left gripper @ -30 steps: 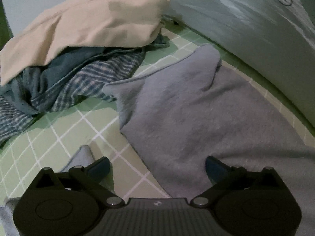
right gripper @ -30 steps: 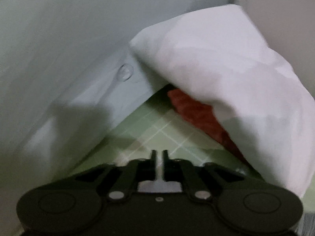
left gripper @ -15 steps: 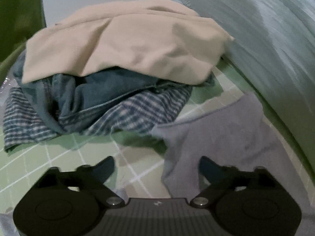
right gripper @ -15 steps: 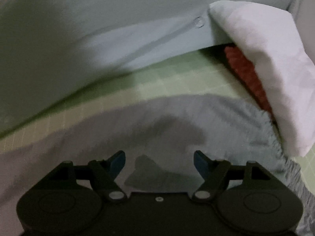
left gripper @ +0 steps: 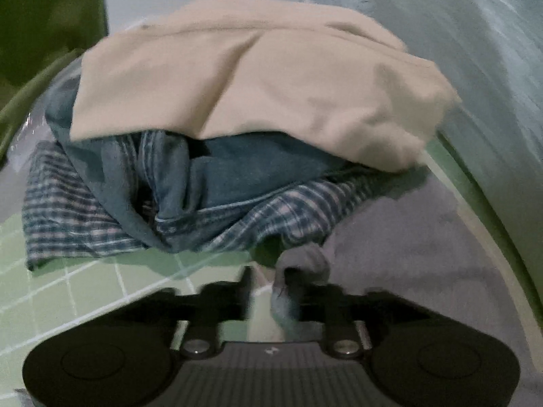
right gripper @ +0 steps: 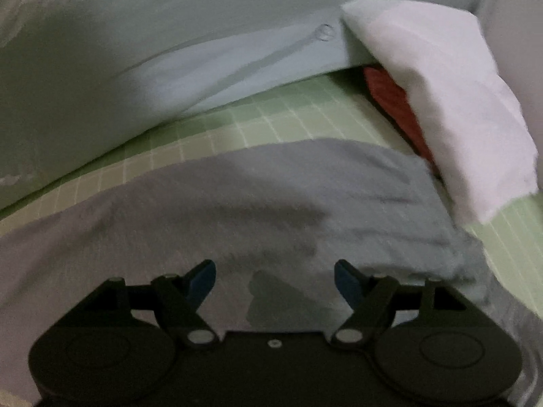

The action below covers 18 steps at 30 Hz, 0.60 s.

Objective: Fold clothes

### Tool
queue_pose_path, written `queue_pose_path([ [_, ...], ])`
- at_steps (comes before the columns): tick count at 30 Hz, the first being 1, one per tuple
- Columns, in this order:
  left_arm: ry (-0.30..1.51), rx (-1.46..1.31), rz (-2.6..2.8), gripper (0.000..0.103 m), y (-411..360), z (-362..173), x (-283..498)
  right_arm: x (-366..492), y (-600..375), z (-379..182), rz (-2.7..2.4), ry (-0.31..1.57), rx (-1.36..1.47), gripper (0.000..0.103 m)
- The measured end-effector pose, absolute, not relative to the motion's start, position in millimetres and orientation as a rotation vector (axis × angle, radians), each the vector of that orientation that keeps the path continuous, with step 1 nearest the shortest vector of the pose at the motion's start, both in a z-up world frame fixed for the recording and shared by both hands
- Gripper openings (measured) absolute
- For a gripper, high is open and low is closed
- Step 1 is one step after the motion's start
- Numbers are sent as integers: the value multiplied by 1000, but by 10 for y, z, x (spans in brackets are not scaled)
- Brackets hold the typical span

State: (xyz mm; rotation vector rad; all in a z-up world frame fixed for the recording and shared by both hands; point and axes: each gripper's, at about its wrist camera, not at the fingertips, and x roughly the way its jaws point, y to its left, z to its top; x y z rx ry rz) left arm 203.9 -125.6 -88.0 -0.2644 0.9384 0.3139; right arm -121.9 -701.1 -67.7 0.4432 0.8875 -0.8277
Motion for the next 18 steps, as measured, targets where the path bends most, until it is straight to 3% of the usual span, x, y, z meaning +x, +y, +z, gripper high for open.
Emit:
queue_pose_path([
  [1,925,-256,292,66,-1282,-813,1963,-1290,-6989,-659,-834,881,451,81],
  [2,908,-256,266,72,-1311,-738,1871,-1396,-6955,-638,-841,867,447,83],
  [6,881,-234,162,84,-1462,-492,1451,-1824,-6821,-555,-867,810,433,100],
  [18,1003,-69,4,85,-1778,-570,31,-3406,-6962,-716,-1195,771,577,102],
])
